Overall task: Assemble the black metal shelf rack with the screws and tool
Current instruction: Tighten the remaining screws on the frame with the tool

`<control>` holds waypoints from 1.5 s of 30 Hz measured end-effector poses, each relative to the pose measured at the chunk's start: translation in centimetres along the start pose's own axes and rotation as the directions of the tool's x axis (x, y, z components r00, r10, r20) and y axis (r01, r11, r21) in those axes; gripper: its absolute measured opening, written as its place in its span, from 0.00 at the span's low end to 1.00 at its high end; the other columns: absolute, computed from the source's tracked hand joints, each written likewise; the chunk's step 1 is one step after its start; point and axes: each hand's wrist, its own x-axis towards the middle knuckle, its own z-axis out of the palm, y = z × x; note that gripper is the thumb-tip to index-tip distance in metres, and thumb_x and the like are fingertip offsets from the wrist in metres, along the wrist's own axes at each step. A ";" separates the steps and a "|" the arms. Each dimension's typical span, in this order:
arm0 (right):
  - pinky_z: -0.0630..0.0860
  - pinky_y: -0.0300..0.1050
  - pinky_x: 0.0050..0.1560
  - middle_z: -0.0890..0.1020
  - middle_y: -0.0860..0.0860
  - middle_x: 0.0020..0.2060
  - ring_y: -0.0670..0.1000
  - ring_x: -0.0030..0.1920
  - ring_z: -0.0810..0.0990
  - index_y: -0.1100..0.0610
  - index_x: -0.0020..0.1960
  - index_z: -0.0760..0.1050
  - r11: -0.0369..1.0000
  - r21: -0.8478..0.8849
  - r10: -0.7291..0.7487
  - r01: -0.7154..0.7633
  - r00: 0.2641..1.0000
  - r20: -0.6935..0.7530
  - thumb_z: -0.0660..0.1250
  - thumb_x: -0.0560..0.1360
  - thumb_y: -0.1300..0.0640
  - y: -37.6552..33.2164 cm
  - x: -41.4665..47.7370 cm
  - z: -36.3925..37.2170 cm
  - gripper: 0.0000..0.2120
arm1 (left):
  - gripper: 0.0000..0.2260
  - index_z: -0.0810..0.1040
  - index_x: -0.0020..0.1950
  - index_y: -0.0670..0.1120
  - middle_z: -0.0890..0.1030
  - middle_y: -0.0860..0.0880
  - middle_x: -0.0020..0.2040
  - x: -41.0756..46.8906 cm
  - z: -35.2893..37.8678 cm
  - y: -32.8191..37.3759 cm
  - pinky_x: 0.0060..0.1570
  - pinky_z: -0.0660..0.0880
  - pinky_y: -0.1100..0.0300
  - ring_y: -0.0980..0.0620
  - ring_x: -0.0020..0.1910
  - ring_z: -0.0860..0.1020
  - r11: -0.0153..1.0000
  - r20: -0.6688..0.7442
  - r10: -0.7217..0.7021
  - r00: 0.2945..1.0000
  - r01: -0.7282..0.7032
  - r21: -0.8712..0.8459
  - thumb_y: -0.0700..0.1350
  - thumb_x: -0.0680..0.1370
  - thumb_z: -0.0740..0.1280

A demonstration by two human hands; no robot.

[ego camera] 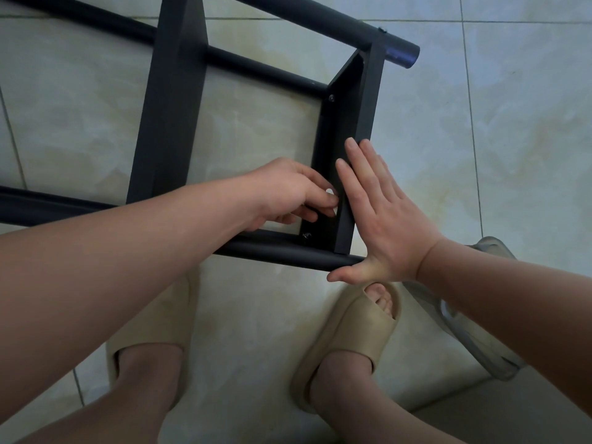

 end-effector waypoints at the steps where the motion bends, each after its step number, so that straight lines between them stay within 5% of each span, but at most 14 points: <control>1: 0.52 0.68 0.78 0.48 0.66 0.80 0.67 0.81 0.44 0.68 0.81 0.48 1.000 0.000 -0.001 0.001 1.000 -0.002 0.55 0.68 0.18 0.0 0.0 0.0 0.63 | 0.02 0.83 0.48 0.51 0.87 0.53 0.42 0.0 0.0 0.0 0.40 0.70 0.59 0.55 0.41 0.81 1.000 0.006 -0.002 1.000 0.002 0.007 0.48 0.76 0.72; 28: 0.52 0.68 0.79 0.48 0.67 0.80 0.67 0.81 0.45 0.69 0.80 0.48 1.000 -0.009 -0.001 0.001 1.000 0.008 0.54 0.68 0.18 -0.1 0.0 -0.2 0.63 | 0.06 0.79 0.46 0.48 0.86 0.51 0.40 0.1 0.1 -0.2 0.40 0.71 0.61 0.57 0.36 0.80 0.999 0.053 -0.014 0.998 0.012 0.034 0.46 0.82 0.65; 45: 0.51 0.67 0.79 0.48 0.66 0.80 0.67 0.81 0.44 0.69 0.81 0.48 1.000 -0.007 0.002 -0.002 1.000 0.014 0.55 0.68 0.18 -0.1 0.0 -0.2 0.63 | 0.09 0.79 0.44 0.48 0.85 0.52 0.39 -0.2 -1.9 -0.4 0.47 0.74 0.58 0.57 0.41 0.78 0.943 0.209 0.069 0.976 -0.132 0.306 0.41 0.82 0.64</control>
